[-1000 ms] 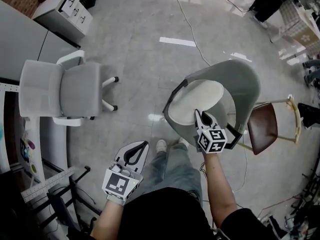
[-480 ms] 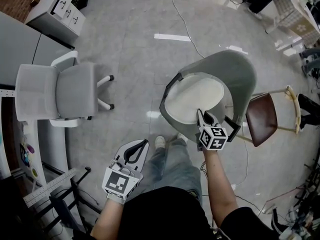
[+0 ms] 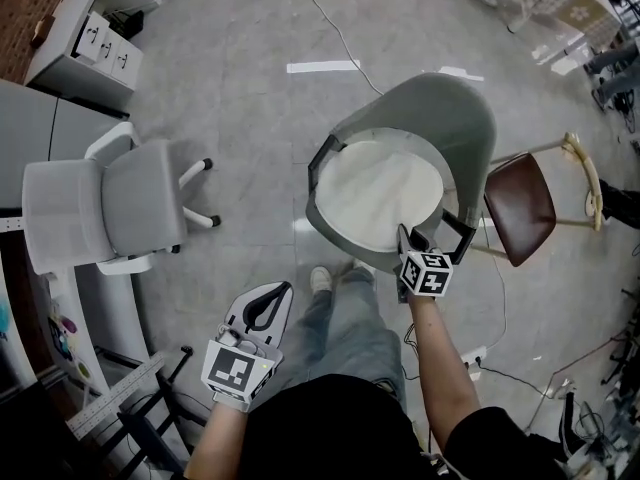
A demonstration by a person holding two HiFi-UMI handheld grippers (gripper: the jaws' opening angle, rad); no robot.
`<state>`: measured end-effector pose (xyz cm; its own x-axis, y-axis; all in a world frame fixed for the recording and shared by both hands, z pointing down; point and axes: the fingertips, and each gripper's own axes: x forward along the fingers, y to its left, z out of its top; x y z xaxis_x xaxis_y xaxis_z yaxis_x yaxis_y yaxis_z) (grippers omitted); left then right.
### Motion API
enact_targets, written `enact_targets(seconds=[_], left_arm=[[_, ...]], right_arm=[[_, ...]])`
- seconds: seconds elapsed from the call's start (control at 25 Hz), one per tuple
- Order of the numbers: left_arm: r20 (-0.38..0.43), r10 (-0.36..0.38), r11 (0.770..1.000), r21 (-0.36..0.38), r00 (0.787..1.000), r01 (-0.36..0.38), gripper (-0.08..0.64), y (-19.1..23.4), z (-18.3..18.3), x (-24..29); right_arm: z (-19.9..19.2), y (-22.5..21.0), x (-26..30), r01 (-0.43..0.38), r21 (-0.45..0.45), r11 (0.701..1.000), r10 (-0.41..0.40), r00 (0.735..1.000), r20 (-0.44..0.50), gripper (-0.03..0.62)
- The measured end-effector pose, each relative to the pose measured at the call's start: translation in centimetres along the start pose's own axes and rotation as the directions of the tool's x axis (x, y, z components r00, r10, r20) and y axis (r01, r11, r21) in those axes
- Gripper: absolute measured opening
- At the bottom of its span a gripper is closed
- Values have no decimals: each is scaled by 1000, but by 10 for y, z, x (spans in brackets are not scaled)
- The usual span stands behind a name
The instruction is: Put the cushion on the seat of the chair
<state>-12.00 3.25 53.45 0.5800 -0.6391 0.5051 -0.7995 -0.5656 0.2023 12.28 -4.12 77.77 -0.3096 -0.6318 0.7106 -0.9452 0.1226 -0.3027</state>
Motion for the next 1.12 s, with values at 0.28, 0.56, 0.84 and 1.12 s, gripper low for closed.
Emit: enact_targets(seconds=[0.28, 0.56, 0.84, 1.12], left_arm=[[-35, -24, 1000, 2, 999, 25, 11, -11, -6, 12], [-65, -54, 999, -9, 996, 53, 11, -23, -11, 29], [-87, -39, 999, -40, 995, 36, 11, -16, -17, 36], [-111, -14, 998, -58, 994, 7, 11, -4, -21, 43]], right_arm=[[-35, -33, 8, 57, 38, 998, -55, 997, -53, 52], [-65, -64, 20, 115, 60, 992, -107, 988, -115, 52], [-92, -91, 35, 188, 89, 978, -168, 966, -198, 61], [-116, -116, 53, 263, 74, 962, -232, 929, -289, 71]])
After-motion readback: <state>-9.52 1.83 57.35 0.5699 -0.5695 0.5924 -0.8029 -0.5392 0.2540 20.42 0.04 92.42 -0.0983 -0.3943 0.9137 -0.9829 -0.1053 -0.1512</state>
